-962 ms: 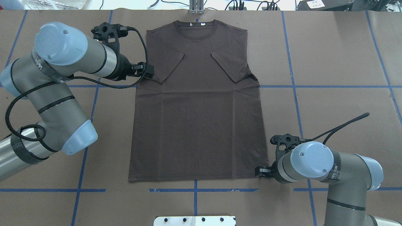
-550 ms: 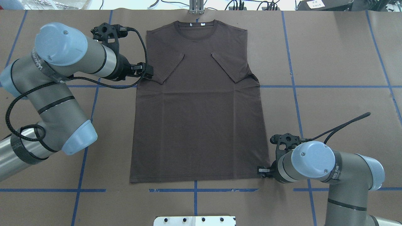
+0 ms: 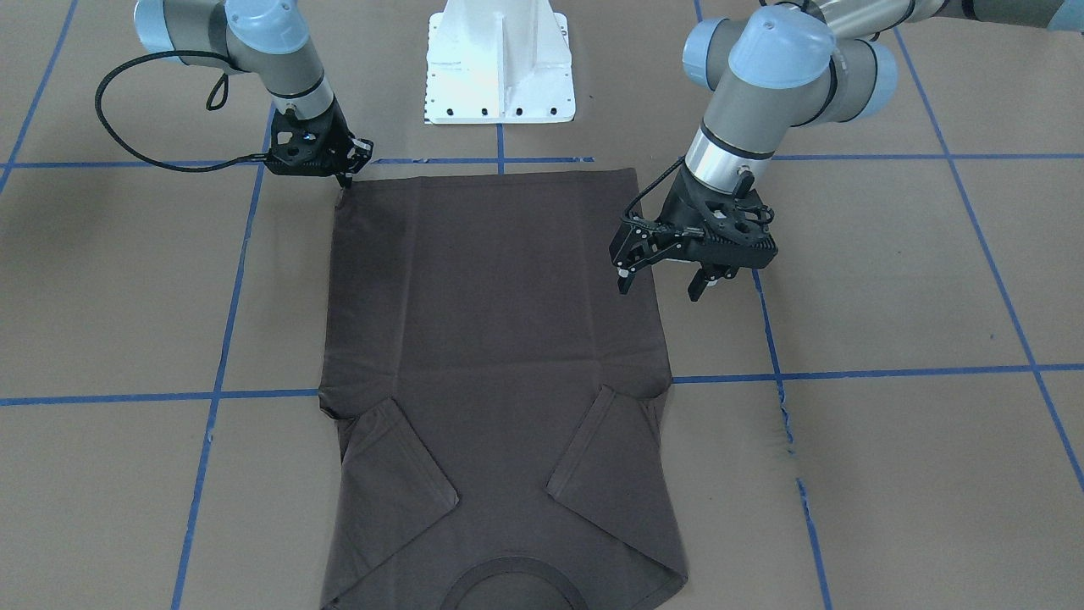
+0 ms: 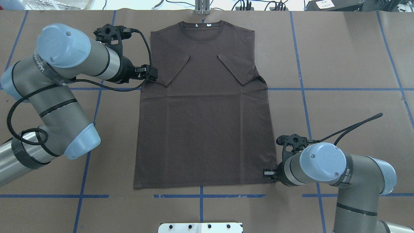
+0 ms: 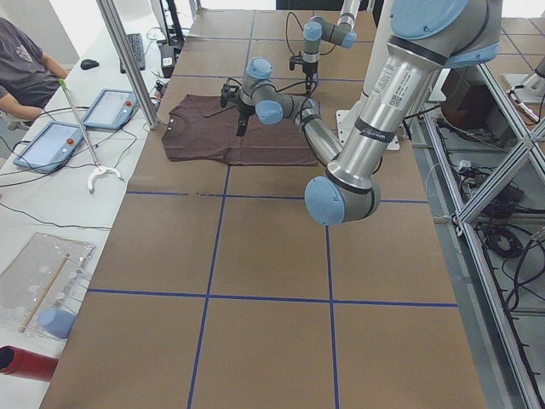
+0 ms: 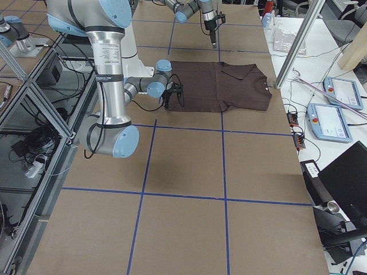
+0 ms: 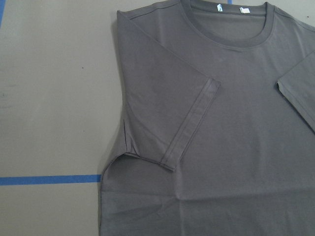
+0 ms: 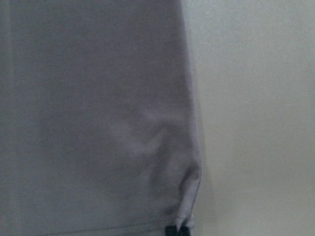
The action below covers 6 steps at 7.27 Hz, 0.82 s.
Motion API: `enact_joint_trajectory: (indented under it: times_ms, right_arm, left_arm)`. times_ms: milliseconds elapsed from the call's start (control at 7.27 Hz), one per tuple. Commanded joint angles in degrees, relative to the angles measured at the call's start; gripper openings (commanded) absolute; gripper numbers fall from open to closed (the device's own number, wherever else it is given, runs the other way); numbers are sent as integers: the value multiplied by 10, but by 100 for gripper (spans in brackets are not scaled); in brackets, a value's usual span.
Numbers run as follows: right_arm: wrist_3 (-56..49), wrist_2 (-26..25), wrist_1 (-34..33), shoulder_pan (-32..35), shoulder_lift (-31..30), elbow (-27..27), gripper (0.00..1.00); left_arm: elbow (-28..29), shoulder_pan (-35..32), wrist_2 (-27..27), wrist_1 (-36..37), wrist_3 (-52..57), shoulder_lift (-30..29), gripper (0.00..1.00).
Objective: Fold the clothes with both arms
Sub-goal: 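Lower the right gripper to the hem corner nearest it while the left gripper moves down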
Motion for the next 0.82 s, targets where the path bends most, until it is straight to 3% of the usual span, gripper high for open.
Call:
enact_joint_trajectory:
  times_ms: [0,137,275,412,687]
  right_arm:
    - [-1,0,0,12,3,6,0]
    - [-6,0,0,19,3,14,0]
    - [-24,3,1,25,4,22,0]
    - [-32,6,0,27,13,37,0]
    - [-33,5,1,29,13,47,0]
  left_arm:
    - [-7,15,-3,-4,-54,24,100]
    - [-44,90,1,-20,-189,59,100]
    - [-71,157,41,-20,-292,67,100]
    - [-83,220,95,2,-341,76,100]
    - [-132,249,104,80,-366,124,100]
